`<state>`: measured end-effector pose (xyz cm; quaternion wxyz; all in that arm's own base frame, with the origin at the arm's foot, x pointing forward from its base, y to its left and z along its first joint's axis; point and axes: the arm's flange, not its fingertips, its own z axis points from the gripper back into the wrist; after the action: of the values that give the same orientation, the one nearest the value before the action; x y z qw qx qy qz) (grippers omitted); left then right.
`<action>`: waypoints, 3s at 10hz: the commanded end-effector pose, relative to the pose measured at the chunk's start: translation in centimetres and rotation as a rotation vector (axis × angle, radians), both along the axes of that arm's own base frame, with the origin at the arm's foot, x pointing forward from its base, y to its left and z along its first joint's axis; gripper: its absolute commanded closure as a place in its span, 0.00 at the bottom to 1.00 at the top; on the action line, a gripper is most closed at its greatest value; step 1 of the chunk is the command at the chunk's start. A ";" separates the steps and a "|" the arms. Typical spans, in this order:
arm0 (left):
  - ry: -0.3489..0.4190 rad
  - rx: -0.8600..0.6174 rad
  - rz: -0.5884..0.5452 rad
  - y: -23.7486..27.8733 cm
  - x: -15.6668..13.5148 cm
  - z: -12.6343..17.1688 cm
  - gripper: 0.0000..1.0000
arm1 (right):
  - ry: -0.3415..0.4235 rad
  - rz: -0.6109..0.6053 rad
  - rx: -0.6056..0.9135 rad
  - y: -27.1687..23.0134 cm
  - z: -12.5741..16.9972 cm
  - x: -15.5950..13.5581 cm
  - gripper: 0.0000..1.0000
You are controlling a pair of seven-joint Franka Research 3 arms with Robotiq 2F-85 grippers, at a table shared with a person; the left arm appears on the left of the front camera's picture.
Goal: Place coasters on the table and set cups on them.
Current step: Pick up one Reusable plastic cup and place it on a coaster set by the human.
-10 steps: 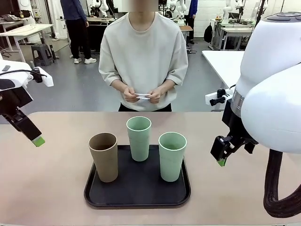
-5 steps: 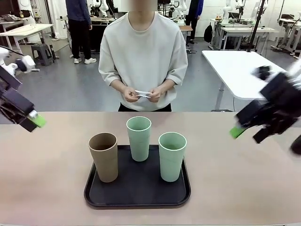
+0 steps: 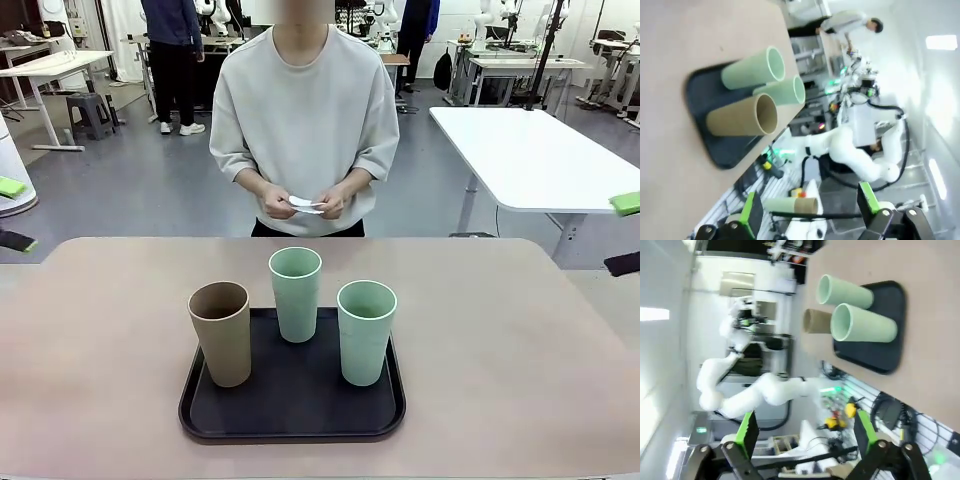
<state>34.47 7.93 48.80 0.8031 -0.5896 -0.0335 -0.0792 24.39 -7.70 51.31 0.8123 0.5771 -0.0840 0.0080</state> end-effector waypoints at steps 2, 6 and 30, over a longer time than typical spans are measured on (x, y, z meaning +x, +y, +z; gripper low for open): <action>0.012 -0.009 0.079 5.4 -0.2 -0.5 0.00 | 0.100 0.068 -0.004 1.4 -7.6 -3.3 0.00; 0.059 -0.012 0.097 9.9 0.0 -3.7 0.00 | 0.127 0.041 -0.001 -1.9 -10.4 -3.7 0.00; 0.127 0.003 0.154 12.3 -1.6 -6.1 0.00 | 0.069 -0.017 -0.004 -6.5 -7.2 -3.1 0.00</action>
<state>33.03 20.08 42.46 0.8118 -0.5830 -0.0264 0.0209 21.31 -14.19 44.12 0.8170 0.5733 -0.0603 -0.0176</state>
